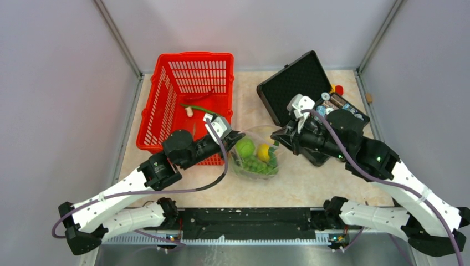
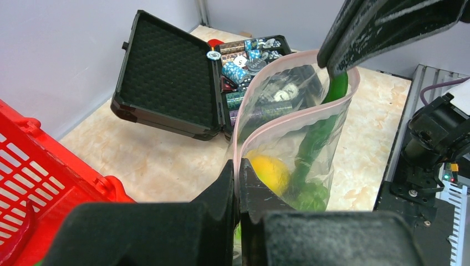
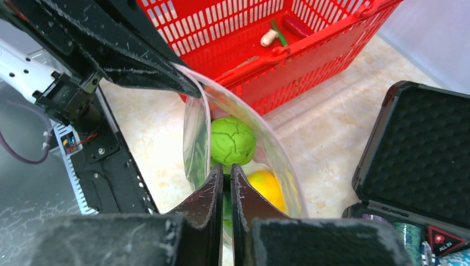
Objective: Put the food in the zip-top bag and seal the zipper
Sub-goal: Adjust the fake vegetable in the zipper food storage bag.
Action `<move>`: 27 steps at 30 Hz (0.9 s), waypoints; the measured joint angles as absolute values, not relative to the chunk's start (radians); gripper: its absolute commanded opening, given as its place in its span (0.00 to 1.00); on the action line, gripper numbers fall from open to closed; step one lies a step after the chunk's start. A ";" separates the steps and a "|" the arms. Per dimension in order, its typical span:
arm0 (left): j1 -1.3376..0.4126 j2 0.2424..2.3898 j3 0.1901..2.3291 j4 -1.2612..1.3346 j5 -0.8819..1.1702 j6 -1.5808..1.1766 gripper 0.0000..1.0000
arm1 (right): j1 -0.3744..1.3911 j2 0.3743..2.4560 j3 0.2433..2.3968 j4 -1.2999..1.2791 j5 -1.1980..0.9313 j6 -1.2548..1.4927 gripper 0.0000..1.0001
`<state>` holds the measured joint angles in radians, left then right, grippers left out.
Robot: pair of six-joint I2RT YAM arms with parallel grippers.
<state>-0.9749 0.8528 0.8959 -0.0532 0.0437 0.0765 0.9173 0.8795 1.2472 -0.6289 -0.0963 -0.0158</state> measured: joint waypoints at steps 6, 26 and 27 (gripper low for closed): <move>-0.974 0.853 0.896 -0.054 0.045 0.076 0.00 | 0.915 0.880 1.291 -0.605 -0.052 -0.017 0.00; -0.974 0.840 0.882 -0.048 0.043 0.059 0.00 | 0.913 0.967 1.311 -0.486 -0.020 0.060 0.00; -0.974 0.839 0.881 -0.048 0.043 0.060 0.00 | 0.913 0.994 1.308 -0.495 -0.027 0.055 0.00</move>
